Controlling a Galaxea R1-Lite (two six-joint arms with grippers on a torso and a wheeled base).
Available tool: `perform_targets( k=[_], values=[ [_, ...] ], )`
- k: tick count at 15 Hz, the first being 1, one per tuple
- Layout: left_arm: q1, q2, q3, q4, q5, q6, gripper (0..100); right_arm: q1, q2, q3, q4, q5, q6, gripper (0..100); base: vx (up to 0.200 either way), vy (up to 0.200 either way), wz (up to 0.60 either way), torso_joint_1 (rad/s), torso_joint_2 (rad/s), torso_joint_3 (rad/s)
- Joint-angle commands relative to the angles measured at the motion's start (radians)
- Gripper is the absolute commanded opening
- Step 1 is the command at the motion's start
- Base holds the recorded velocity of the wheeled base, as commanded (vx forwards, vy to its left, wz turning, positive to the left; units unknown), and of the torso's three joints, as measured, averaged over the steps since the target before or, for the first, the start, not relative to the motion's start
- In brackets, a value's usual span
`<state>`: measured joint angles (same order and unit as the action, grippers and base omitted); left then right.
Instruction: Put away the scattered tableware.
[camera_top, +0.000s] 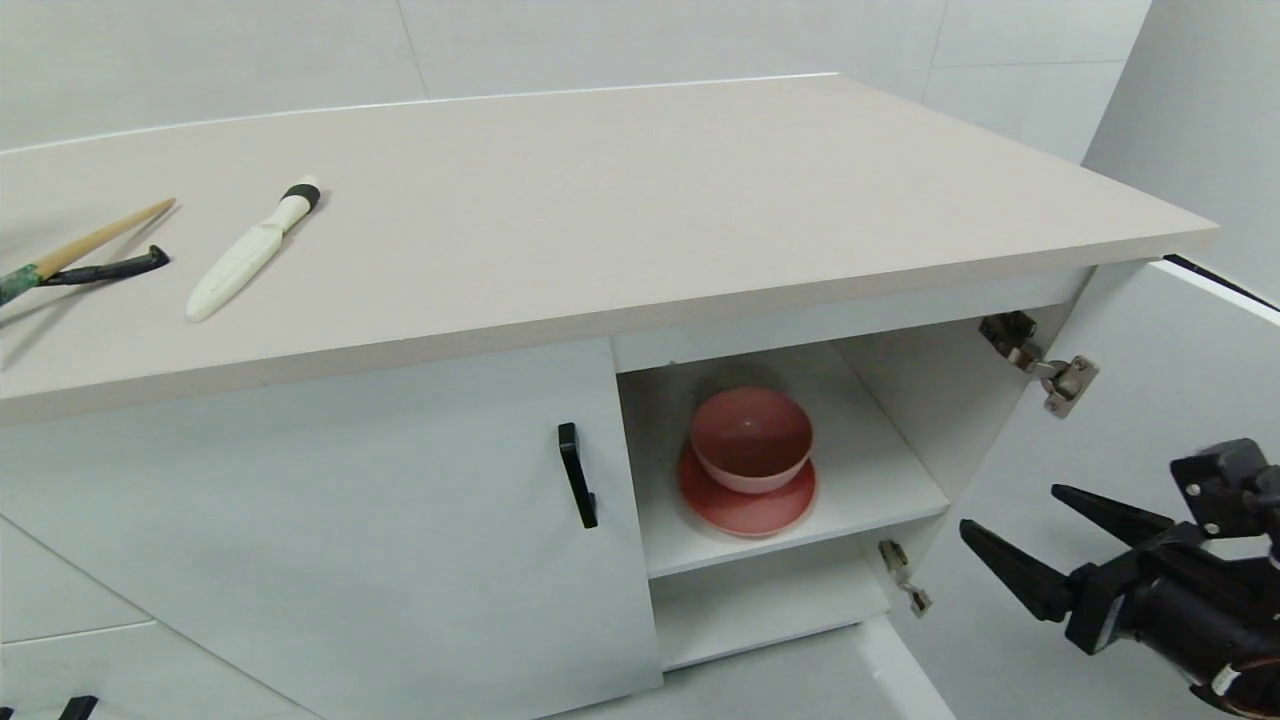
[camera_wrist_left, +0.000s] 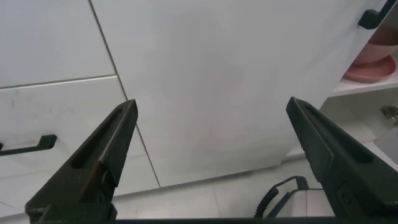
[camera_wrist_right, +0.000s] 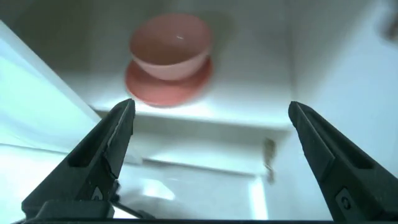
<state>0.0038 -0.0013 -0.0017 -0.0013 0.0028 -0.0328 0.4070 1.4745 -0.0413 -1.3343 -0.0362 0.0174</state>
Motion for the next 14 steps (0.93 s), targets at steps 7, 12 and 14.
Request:
perform_targets(
  k=[7, 12, 14],
  values=[
    [0.001, 0.001, 0.0, 0.0, 0.0, 0.005, 100, -0.186, -0.372, 0.04, 0.389, -0.093, -0.008, 100, -0.2, 0.0, 0.0, 0.004, 0.0, 0.002],
    [0.001, 0.001, 0.0, 0.0, 0.002, -0.001, 100, -0.387, -0.826, 0.04, 0.779, -0.105, -0.011, 100, -0.2, -0.04, 0.0, 0.001, 0.0, 0.0],
    [0.001, 0.001, 0.0, 0.0, 0.0, 0.002, 100, -0.405, -1.117, 0.04, 1.018, -0.103, -0.053, 100, 0.0, 0.0, 0.0, 0.0, 0.0, 0.0]
  ],
)
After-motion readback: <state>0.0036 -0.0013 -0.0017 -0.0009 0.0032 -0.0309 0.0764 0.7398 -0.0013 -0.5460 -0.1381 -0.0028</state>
